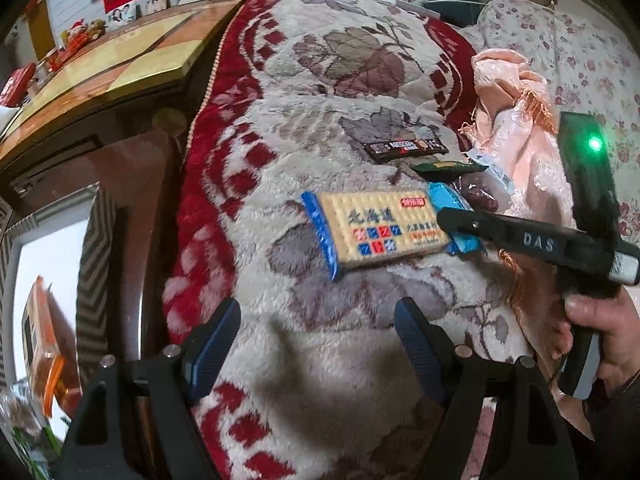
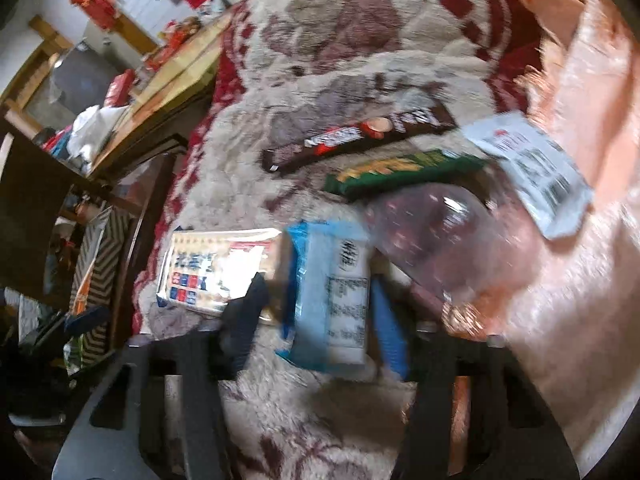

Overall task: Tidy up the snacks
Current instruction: 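Grasp the blue cracker pack with the left gripper while the right grasps the blue wafer pack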

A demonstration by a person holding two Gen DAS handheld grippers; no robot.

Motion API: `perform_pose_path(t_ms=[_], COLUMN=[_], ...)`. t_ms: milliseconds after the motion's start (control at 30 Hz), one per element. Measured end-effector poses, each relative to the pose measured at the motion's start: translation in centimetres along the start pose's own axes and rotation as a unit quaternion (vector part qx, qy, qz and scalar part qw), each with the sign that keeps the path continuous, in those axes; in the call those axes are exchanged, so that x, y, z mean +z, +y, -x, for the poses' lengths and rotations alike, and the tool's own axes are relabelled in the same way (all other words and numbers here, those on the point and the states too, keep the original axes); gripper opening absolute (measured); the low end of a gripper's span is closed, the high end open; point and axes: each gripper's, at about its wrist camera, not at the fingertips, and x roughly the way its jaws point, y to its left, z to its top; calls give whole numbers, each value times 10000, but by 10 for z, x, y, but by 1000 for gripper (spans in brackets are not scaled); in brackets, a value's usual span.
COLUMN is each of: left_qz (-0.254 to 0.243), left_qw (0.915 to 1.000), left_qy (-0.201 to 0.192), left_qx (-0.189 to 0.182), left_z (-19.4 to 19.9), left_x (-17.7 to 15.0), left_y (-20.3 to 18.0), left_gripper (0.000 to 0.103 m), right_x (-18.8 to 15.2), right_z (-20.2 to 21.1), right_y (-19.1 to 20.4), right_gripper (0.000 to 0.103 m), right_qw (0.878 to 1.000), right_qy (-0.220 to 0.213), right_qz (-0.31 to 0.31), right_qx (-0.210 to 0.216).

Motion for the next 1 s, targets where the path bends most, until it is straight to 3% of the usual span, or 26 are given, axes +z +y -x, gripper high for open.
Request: perform_pose_path(t_ms=[33,200,433,533,667,767,833,900,1000], left_qz=[-22,-336,-1380,-1992,-2903,-3394,-3590,-3562,-3104], left_qw=[10000,9993,9896,9775,9545,9375,9290,9293,9435], left_qy=[0,-83,54,320,489,640,815,877,1015], left_qx=[-18,-111,-411,-618,-477,-436,-376,-423,-561], left_z=[-1,-7,-32,-48,-63,-73,-84,-92,-99], left_x=[3,17,43,49,49,52,55,60,64], left_y=[-1,-10,-35,-49,-67,-76,-82,-83,-78], left_gripper=[81,81,81,81,82,93,93,93,90], right_x=[0,-12,-36,-38,-38,-38,-37,-36,-36], right_z=[3,12,45,45,44,42,40,39,39], right_y=[4,-5,-13,-20,-26,-28,-31,-31,-30], right_gripper=[27,27,27,27,27,27,27,27,27], right_qw=[9999,9991,9993,9997,10000,10000,9999,9999,9999], right_qy=[-26,104,-55,-51,-39,-25,-28,-39,-53], right_qz=[144,361,297,163,48,4,-66,-84,-47], right_qx=[-75,-220,-220,-154,-37,4,72,96,95])
